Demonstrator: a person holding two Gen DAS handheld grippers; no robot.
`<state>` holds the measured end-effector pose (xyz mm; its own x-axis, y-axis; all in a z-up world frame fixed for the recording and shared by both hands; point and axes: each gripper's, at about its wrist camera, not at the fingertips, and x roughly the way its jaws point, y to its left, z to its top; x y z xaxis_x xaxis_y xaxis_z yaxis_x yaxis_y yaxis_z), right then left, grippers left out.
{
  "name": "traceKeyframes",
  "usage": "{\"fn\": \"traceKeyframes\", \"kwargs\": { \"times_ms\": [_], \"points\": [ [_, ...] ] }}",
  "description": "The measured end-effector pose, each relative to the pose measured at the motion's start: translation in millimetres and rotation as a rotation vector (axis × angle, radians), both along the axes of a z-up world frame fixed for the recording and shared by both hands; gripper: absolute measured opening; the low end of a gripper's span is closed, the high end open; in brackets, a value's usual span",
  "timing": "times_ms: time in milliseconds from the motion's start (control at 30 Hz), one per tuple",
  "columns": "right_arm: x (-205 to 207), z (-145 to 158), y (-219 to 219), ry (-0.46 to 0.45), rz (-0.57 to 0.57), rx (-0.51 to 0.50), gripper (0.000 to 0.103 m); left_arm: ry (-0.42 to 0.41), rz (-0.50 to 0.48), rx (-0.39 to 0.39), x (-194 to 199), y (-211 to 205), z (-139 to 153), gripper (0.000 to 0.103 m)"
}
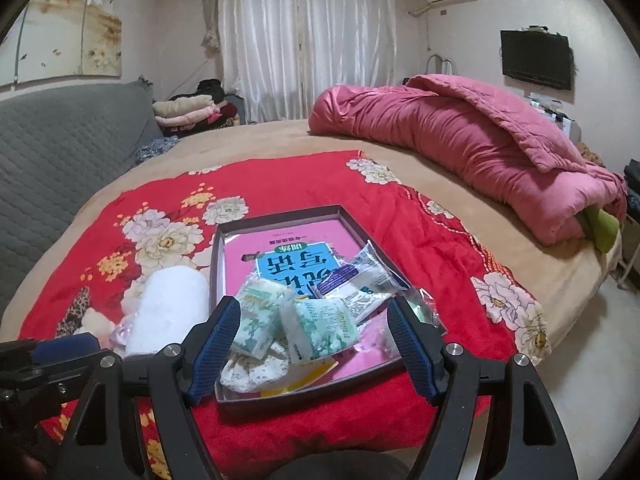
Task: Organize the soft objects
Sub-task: 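Move both open tools back over the remaining pile of items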
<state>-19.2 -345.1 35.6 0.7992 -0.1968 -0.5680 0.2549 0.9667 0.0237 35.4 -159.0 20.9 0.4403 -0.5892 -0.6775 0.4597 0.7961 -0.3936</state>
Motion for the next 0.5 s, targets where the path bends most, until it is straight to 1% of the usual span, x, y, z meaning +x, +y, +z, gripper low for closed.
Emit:
{"fn": "traceKeyframes", "kwargs": {
  "times_ms": [300,500],
  "points": [
    [-7.7,6.8,13.7,-0.004,0.035,-0.027,0.077,-0.02,0.011,0.004,-8.1,5.6,4.7,0.063],
    [-13.2,10.7,19.6,0.002,0.032,-0.034,0.077,-0.012,0.036,-0.001,-9.2,16.6,3.7,0.063]
  ]
}}
